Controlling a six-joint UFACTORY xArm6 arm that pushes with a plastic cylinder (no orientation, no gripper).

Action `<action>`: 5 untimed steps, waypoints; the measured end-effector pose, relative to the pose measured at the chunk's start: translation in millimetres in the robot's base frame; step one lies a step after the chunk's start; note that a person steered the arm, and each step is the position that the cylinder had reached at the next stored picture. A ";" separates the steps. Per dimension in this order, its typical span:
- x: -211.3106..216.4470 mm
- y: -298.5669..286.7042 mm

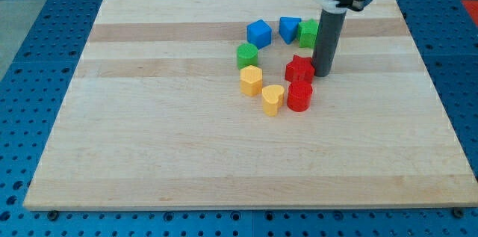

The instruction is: Push the red star above the red circle

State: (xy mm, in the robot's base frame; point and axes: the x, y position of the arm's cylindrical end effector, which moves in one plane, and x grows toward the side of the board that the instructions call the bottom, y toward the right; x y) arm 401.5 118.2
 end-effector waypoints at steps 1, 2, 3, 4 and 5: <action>-0.5 0.0; -1.8 0.2; -1.8 23.2; -1.1 28.2; 22.5 27.5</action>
